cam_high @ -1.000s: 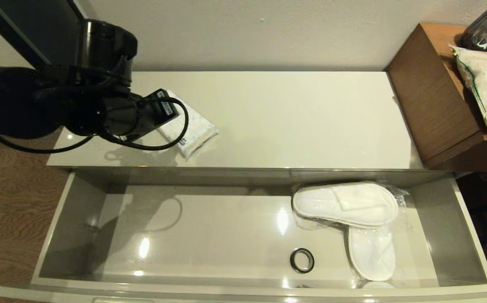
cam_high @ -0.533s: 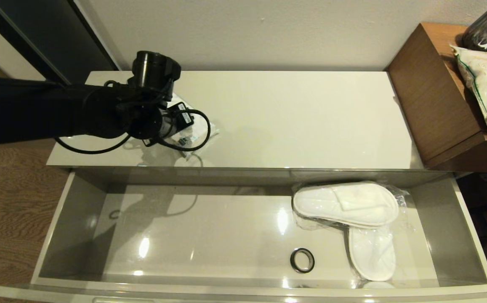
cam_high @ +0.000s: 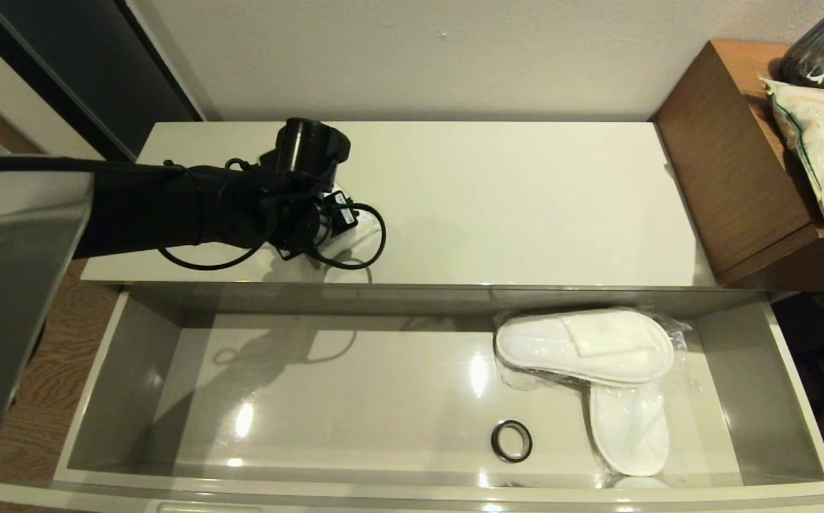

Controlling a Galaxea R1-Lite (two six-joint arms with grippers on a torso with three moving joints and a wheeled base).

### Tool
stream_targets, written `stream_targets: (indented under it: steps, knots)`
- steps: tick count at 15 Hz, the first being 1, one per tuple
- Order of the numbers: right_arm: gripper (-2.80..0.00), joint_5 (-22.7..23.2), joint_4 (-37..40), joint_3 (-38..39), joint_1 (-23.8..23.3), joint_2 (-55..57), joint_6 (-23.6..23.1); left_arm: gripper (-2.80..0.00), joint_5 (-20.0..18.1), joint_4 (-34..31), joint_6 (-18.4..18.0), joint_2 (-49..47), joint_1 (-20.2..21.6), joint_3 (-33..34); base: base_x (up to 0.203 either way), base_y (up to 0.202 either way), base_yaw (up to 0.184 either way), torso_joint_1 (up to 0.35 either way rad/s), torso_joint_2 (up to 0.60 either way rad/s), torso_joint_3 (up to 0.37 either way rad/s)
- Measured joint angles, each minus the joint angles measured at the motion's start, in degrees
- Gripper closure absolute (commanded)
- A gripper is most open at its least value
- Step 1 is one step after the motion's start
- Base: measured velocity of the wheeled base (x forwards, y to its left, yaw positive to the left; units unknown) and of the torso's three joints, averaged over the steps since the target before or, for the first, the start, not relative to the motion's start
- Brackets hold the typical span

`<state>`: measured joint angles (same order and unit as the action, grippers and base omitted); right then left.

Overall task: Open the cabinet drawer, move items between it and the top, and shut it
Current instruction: Pick up the tissue on the table, then put the tissue in the drawer

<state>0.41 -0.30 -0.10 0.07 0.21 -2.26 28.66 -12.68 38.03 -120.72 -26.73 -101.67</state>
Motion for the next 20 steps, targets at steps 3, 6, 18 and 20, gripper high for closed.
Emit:
stream_targets:
  steps: [3,6,18,20]
  knots:
    - [0.0,0.0,0.0,0.0,0.0,0.0,0.0,0.0,-0.2,-1.0,-0.3,0.5,-0.2,1.1,0.0,0.0,0.0,0.0,0.0,0.0]
    - [0.0,0.0,0.0,0.0,0.0,0.0,0.0,0.0,-1.0,-1.1,-0.4,2.5,-0.2,4.5,0.0,0.0,0.0,0.0,0.0,0.0]
    - [0.0,0.0,0.0,0.0,0.0,0.0,0.0,0.0,-5.6,-7.1,-5.0,34.2,0.0,38.8,0.0,0.0,0.0,0.0,0.0,0.0]
    - [0.0,0.0,0.0,0.0,0.0,0.0,0.0,0.0,-7.4,-7.3,-6.8,40.1,0.0,49.0,0.0,0.0,0.0,0.0,0.0,0.0]
